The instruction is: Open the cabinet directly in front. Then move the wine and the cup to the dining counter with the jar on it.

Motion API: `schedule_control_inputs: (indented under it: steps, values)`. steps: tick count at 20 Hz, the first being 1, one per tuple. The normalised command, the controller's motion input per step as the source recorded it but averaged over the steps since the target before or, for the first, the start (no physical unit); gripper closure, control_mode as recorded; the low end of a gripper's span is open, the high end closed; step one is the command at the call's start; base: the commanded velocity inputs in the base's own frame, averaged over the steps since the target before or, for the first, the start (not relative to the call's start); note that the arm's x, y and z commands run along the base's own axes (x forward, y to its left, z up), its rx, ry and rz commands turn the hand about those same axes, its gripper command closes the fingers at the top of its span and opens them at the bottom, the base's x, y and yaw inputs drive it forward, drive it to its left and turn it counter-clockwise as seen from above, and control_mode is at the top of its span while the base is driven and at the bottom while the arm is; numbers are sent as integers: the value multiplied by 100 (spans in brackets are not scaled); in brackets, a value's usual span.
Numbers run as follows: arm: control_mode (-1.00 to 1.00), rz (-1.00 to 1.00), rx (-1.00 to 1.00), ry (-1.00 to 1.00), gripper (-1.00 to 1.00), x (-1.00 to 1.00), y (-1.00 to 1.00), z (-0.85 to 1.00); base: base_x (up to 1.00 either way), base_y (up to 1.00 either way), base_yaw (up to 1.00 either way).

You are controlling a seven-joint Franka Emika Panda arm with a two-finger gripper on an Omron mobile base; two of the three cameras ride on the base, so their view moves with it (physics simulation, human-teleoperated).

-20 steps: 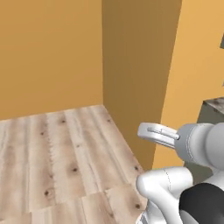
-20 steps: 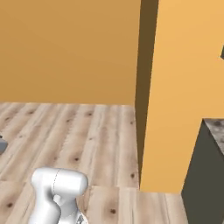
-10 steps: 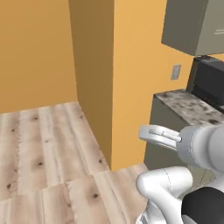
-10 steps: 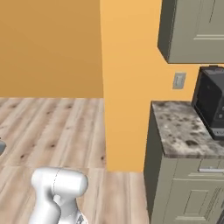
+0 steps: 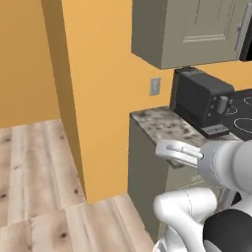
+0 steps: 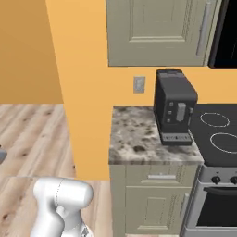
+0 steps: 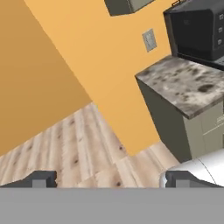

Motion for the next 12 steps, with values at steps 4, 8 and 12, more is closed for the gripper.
schedule_control_inputs:
  steps: [4, 8, 12]
  values:
    - [100, 0, 0, 0, -100, 0, 0, 0, 0, -100, -2]
    - [100, 0, 0, 0, -100, 0, 0, 0, 0, -100, 0]
    - [100, 0, 0, 0, -100, 0, 0, 0, 0, -100, 0]
